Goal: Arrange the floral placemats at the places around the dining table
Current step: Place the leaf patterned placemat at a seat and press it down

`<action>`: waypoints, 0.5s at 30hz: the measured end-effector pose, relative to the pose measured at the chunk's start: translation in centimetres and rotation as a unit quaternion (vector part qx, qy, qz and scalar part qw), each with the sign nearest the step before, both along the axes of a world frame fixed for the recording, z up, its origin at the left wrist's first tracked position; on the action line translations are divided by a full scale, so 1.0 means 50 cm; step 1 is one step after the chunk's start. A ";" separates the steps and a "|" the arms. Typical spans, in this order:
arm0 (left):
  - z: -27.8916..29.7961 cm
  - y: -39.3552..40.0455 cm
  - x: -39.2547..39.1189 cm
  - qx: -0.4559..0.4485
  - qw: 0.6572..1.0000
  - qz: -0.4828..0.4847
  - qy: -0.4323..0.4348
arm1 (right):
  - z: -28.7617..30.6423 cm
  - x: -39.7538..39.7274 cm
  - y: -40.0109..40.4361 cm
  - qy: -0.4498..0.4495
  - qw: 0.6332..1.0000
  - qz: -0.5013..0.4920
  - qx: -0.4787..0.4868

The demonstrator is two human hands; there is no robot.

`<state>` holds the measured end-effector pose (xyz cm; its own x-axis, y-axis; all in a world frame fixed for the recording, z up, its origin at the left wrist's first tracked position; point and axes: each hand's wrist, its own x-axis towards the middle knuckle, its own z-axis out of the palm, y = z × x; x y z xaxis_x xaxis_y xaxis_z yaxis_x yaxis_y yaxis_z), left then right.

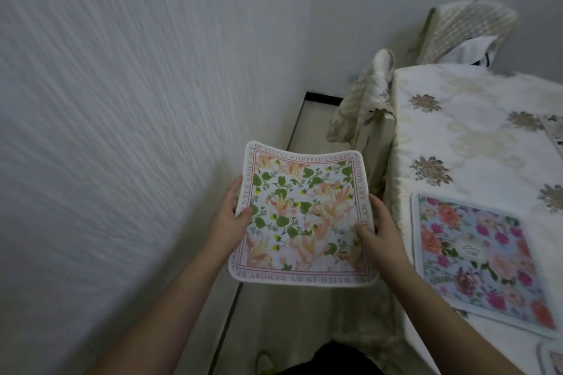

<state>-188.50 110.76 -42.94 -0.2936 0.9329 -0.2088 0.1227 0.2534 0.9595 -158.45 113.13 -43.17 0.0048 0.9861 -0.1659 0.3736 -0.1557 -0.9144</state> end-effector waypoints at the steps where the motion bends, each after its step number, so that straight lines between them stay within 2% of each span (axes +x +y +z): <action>1: 0.000 0.020 -0.001 0.000 1.000 -0.008 0.001 | 0.002 -0.001 0.011 -0.001 1.000 -0.007 0.000; 7: -0.011 0.144 0.007 0.010 0.999 -0.034 0.007 | 0.004 0.016 0.103 0.008 0.999 -0.050 0.005; 15: 0.000 0.389 0.062 0.010 0.997 -0.073 0.024 | 0.005 0.071 0.297 0.004 0.996 -0.085 0.017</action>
<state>-185.39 130.20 -42.94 -0.1626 0.9703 -0.1790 0.2021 0.2103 0.9565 -154.91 127.99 -42.94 0.1713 0.9762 -0.1327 0.3362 -0.1845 -0.9235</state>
